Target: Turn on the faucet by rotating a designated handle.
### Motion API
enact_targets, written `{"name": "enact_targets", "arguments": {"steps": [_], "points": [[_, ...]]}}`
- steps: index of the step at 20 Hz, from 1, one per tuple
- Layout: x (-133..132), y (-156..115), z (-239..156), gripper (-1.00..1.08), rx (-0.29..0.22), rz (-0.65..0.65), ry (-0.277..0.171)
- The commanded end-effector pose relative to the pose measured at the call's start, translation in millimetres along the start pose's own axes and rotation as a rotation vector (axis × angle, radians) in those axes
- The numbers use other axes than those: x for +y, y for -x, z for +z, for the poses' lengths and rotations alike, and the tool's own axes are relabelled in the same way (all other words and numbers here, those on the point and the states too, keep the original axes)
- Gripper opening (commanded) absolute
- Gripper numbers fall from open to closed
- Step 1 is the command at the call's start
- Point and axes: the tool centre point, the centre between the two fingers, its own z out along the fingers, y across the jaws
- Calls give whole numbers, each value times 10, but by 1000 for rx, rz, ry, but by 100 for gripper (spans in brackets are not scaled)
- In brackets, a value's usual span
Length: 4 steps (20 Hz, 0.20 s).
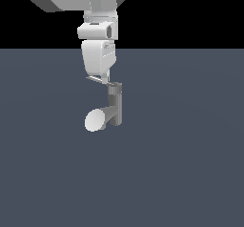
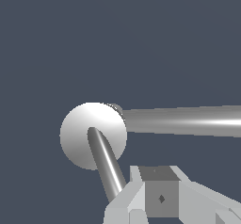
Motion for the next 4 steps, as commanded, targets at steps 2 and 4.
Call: {"name": "enact_targets", "arguments": {"steps": [2, 4], "points": [[57, 517, 136, -100, -7, -73, 20], [44, 559, 143, -100, -7, -75, 21]]}}
